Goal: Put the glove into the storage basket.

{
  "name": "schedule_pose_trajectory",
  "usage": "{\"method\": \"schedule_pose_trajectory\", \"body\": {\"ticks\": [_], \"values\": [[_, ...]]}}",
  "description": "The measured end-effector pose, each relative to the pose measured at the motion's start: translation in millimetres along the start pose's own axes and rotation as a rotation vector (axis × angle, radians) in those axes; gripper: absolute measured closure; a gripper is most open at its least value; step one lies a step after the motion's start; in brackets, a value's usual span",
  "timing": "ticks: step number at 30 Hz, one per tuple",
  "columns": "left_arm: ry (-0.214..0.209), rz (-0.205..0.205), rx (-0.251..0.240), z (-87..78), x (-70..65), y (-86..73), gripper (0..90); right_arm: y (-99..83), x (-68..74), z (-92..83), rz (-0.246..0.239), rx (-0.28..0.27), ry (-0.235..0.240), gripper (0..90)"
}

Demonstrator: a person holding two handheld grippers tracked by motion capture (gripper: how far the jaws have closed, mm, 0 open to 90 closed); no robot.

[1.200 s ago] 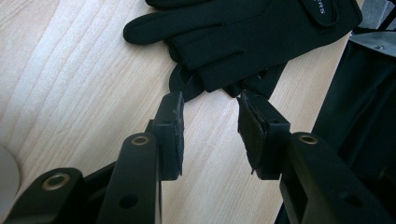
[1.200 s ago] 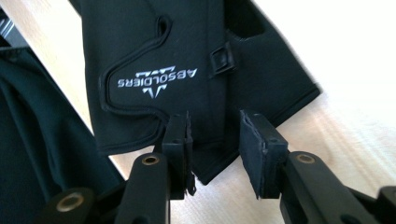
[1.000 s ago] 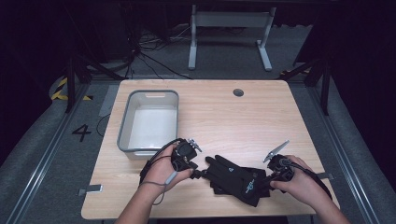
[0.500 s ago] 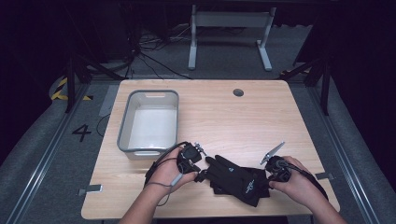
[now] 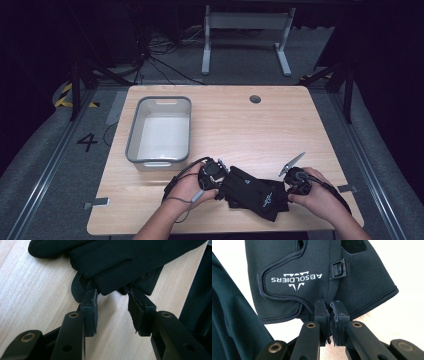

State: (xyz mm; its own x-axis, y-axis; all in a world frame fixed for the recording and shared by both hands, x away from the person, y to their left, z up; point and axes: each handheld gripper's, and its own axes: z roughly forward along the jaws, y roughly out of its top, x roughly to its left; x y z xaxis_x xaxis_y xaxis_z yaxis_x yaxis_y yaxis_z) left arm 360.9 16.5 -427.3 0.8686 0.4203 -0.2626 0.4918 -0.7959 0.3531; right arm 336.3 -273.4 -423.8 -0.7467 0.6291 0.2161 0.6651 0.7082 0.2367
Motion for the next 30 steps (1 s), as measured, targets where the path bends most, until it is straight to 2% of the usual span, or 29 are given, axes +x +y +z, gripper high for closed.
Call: {"method": "schedule_pose_trajectory", "body": {"ticks": [4, 11, 14, 16, 17, 19, 24, 30], "values": [[0.012, 0.007, -0.010, 1.6, -0.6, 1.4, 62.5, 0.0, -0.5, 0.2, -0.003, -0.001, 0.002, 85.2], [0.040, 0.025, 0.009, 6.1, -2.1, 3.7, 68.9, 0.2, 0.1, 0.7, 0.000, 0.001, -0.001, 85.2], [0.068, 0.040, 0.014, 6.2, -3.7, 5.2, 77.3, 0.2, 0.5, 1.1, 0.002, 0.000, -0.004, 85.2], [0.073, 0.043, 0.014, 5.7, -4.1, 5.6, 79.6, 0.1, 0.7, 1.0, 0.005, 0.001, -0.004, 85.2], [0.081, 0.042, 0.007, 5.3, -4.7, 5.5, 85.3, 0.2, 0.8, 1.1, 0.003, 0.001, -0.005, 85.2], [0.080, 0.046, 0.002, 3.6, -5.6, 5.7, 88.2, 0.2, 0.8, 1.1, 0.003, 0.001, -0.007, 85.2], [0.089, 0.057, -0.012, -0.6, -9.4, 6.0, 89.3, 0.0, 0.7, 0.2, -0.002, -0.003, -0.009, 85.3], [0.096, 0.086, -0.040, -14.9, -19.3, 6.4, 89.6, -1.6, 4.0, -13.6, -0.008, -0.045, -0.042, 85.7]]}}
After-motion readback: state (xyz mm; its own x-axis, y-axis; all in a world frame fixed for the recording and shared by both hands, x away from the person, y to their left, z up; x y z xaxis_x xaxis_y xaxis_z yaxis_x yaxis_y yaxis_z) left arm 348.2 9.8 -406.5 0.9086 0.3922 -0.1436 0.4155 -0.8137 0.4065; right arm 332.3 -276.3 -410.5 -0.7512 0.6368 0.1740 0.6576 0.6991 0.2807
